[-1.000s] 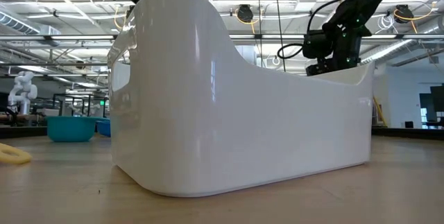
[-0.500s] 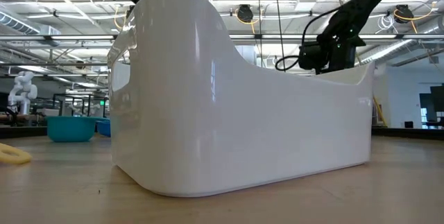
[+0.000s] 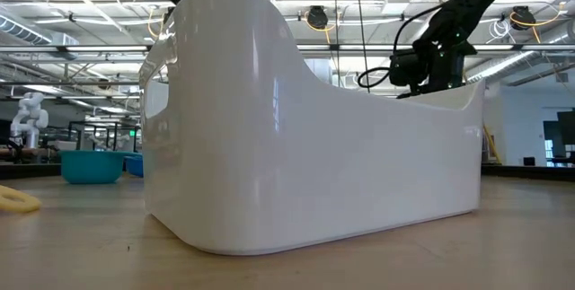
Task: Nest measuring cups in basket
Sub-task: Stack the red measuring cup on top of the orange measuring cup
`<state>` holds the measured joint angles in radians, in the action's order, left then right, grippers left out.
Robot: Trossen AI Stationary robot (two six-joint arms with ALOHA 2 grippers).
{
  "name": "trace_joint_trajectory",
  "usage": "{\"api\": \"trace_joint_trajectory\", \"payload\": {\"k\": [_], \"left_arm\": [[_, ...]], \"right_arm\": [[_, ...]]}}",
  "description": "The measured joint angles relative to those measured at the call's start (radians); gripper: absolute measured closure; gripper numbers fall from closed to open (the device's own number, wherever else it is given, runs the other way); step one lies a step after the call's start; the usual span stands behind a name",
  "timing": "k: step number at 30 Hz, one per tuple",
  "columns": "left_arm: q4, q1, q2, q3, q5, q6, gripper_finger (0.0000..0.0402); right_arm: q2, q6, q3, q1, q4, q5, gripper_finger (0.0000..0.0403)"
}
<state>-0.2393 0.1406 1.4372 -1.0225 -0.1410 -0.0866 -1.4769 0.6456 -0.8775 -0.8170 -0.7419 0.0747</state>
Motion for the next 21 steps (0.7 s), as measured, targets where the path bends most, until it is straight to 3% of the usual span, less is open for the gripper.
{"api": "trace_joint_trajectory", "payload": {"k": [9, 21], "left_arm": [[0.003, 0.0, 0.0, 0.0, 0.0, 0.003, 0.0252], [0.0, 0.0, 0.0, 0.0, 0.01, 0.01, 0.0252]], "right_arm": [[0.0, -0.058, 0.0, 0.059, -0.006, 0.0, 0.0268], [0.001, -0.138, 0.0, 0.11, 0.031, 0.004, 0.0271]]}}
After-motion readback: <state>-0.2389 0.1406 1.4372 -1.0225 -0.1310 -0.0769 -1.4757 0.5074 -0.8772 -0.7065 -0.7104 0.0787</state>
